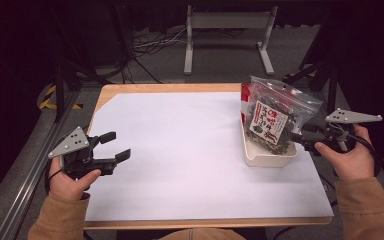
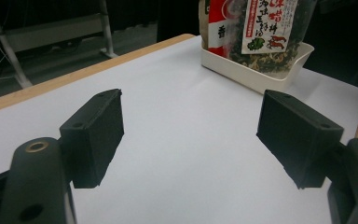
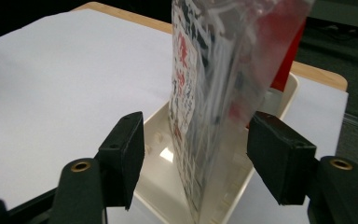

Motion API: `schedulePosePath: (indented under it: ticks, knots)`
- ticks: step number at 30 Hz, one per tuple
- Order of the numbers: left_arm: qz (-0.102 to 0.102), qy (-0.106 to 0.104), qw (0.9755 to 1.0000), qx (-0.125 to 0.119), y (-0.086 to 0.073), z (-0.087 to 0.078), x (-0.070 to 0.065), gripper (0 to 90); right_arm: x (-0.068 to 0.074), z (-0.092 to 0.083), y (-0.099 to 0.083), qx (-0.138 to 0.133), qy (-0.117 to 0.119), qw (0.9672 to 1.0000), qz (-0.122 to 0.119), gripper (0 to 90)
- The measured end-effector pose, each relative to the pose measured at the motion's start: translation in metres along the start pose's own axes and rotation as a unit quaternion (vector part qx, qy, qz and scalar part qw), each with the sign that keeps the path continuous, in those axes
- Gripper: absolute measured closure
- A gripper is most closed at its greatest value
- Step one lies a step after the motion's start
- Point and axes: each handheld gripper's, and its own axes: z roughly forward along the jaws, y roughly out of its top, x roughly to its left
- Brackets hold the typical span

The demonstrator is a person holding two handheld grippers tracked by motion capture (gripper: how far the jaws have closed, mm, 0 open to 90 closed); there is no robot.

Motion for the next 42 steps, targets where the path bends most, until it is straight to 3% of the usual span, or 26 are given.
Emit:
schedulePosePath:
  ticks: [9,16,21,24,33,42]
  knots:
    - [0.000,0.000,1.0000,0.003,-0.005,-0.004,0.000,22.5,0.014,-0.014,-0.006,0.003,-0.001,1.0000,-0.007,37.1]
    - [-0.004,-0.011,0.9999,0.012,-0.011,-0.005,-0.001,21.7,0.031,-0.018,-0.007,-0.007,0.026,0.9992,-0.029,37.2]
    - [-0.001,-0.017,0.9997,0.017,-0.016,-0.003,-0.001,21.3,0.046,-0.016,-0.008,-0.026,0.058,0.9969,-0.046,35.9]
    - [-0.001,-0.021,0.9996,0.021,-0.018,-0.003,-0.001,21.2,0.053,-0.012,-0.008,-0.040,0.076,0.9945,-0.059,35.0]
    - [-0.006,-0.028,0.9993,0.023,-0.026,0.001,-0.002,21.1,0.070,0.004,-0.013,-0.066,0.116,0.9889,-0.065,33.3]
    - [0.000,-0.036,0.9991,0.022,-0.032,0.006,-0.004,21.0,0.086,0.029,-0.023,-0.072,0.147,0.9841,-0.070,32.9]
